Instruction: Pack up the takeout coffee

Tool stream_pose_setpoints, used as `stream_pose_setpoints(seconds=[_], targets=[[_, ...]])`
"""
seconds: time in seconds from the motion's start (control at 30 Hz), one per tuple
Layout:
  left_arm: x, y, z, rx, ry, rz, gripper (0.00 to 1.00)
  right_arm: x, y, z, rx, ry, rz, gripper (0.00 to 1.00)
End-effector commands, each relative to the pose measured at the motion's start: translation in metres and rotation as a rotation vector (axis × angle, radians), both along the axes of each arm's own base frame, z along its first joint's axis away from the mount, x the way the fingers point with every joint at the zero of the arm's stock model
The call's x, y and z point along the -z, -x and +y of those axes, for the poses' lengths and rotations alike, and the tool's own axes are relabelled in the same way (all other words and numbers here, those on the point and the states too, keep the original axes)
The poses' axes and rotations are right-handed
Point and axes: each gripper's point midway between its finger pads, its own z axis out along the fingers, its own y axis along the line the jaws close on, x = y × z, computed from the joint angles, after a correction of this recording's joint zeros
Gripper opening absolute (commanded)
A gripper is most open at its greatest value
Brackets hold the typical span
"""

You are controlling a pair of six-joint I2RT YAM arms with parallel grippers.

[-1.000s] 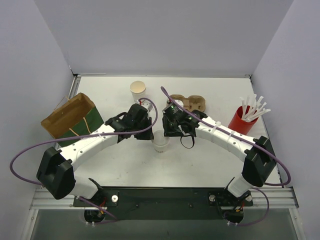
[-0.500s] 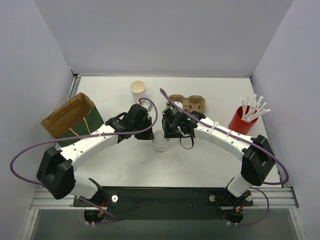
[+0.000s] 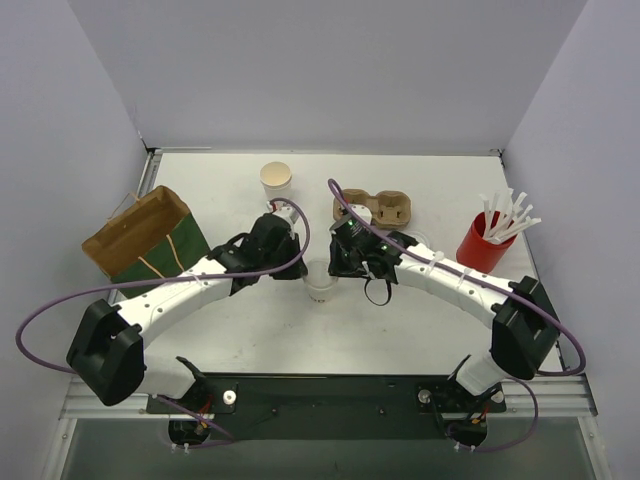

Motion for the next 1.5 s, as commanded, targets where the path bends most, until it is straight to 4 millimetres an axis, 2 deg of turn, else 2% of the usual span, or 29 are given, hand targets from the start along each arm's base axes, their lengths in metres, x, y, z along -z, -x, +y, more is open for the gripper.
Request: stream_pose_setpoints(seconds=[0.0, 0.13, 0.23, 0.27, 0.3, 0.37, 0.4, 0.53, 0.73, 0.8, 0.87, 0.9, 1.03, 1.1, 1.13, 1.33, 1.47], targets=[[0.069, 0.032, 0.022, -0.007, -0.139, 0.162, 0.18, 0.062, 0.033, -0.018, 0.005, 0.102, 0.167, 0.19], [0.069, 0.034, 0.023, -0.007, -0.13, 0.16, 0.18, 0.056, 0.033, -0.017, 0.003, 0.095, 0.158, 0.18], [0.047, 0.026, 0.018, 0.001, -0.117, 0.12, 0.19, 0.042, 0.025, -0.014, -0.004, 0.099, 0.129, 0.19], [0.03, 0.018, 0.012, 0.006, -0.097, 0.089, 0.19, 0.039, 0.022, -0.014, -0.005, 0.107, 0.122, 0.19], [0.022, 0.014, 0.01, 0.015, -0.094, 0.073, 0.2, 0.028, 0.015, -0.008, -0.017, 0.1, 0.096, 0.19], [0.009, 0.01, 0.008, 0.024, -0.093, 0.057, 0.23, 0.021, 0.01, -0.008, -0.016, 0.116, 0.086, 0.21], [-0.003, 0.004, 0.004, 0.03, -0.081, 0.033, 0.23, 0.017, 0.008, -0.008, -0.02, 0.122, 0.08, 0.23], [-0.031, -0.007, -0.001, 0.031, -0.055, -0.014, 0.27, -0.006, -0.005, -0.004, -0.027, 0.116, 0.035, 0.29], [-0.072, -0.021, -0.004, 0.029, 0.003, -0.074, 0.34, -0.026, -0.016, -0.006, -0.021, 0.112, 0.0, 0.36], [-0.079, -0.027, 0.003, 0.006, -0.005, -0.085, 0.35, -0.033, -0.019, -0.006, -0.021, 0.107, -0.015, 0.37], [-0.085, -0.029, 0.012, -0.017, -0.005, -0.096, 0.36, -0.04, -0.019, -0.006, -0.035, 0.11, -0.029, 0.44], [-0.086, -0.035, 0.023, -0.05, -0.004, -0.096, 0.36, -0.043, -0.017, -0.003, -0.049, 0.111, -0.037, 0.47], [-0.097, -0.039, 0.051, -0.119, 0.022, -0.119, 0.36, -0.043, -0.011, 0.003, -0.121, 0.152, -0.046, 0.64], [-0.097, -0.04, 0.058, -0.138, 0.021, -0.119, 0.37, -0.039, -0.01, 0.006, -0.153, 0.183, -0.041, 0.68], [-0.101, -0.039, 0.06, -0.141, 0.026, -0.128, 0.37, -0.037, -0.009, 0.008, -0.164, 0.189, -0.04, 0.7], [-0.095, -0.035, 0.061, -0.132, 0.028, -0.112, 0.37, -0.036, -0.007, 0.022, -0.222, 0.22, -0.04, 0.76], [-0.097, -0.034, 0.06, -0.125, 0.036, -0.117, 0.37, -0.03, -0.01, 0.02, -0.226, 0.287, -0.023, 0.77]])
